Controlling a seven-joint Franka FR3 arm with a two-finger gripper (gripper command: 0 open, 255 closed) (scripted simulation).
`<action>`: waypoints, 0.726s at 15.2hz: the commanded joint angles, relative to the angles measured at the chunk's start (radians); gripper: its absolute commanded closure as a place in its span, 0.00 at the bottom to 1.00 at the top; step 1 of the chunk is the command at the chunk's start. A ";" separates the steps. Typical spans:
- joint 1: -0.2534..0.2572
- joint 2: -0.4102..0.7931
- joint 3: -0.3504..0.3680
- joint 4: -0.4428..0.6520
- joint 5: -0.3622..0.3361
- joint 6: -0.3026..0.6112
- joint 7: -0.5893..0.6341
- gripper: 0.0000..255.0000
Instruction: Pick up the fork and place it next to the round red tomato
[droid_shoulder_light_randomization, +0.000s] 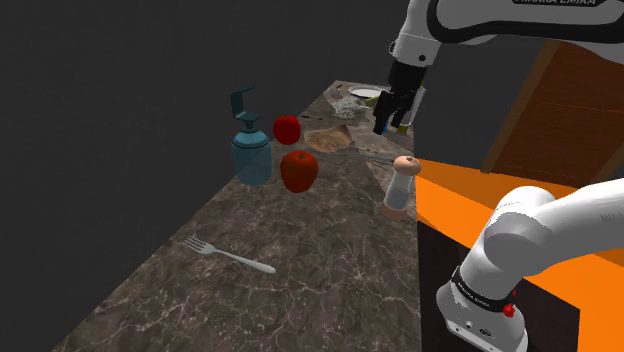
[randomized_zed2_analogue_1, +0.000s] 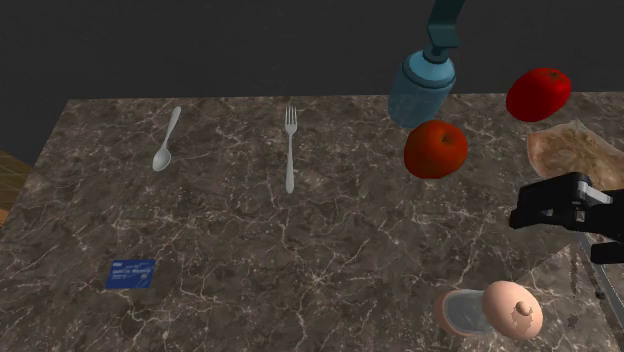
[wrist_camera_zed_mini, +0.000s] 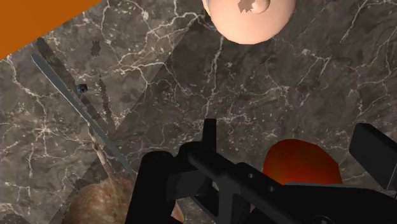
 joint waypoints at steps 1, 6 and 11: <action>0.000 0.000 0.000 0.000 0.000 0.000 0.000 0.00; 0.039 0.086 0.093 -0.002 0.040 0.094 0.073 0.00; 0.070 0.196 0.186 0.024 0.064 0.186 0.146 0.00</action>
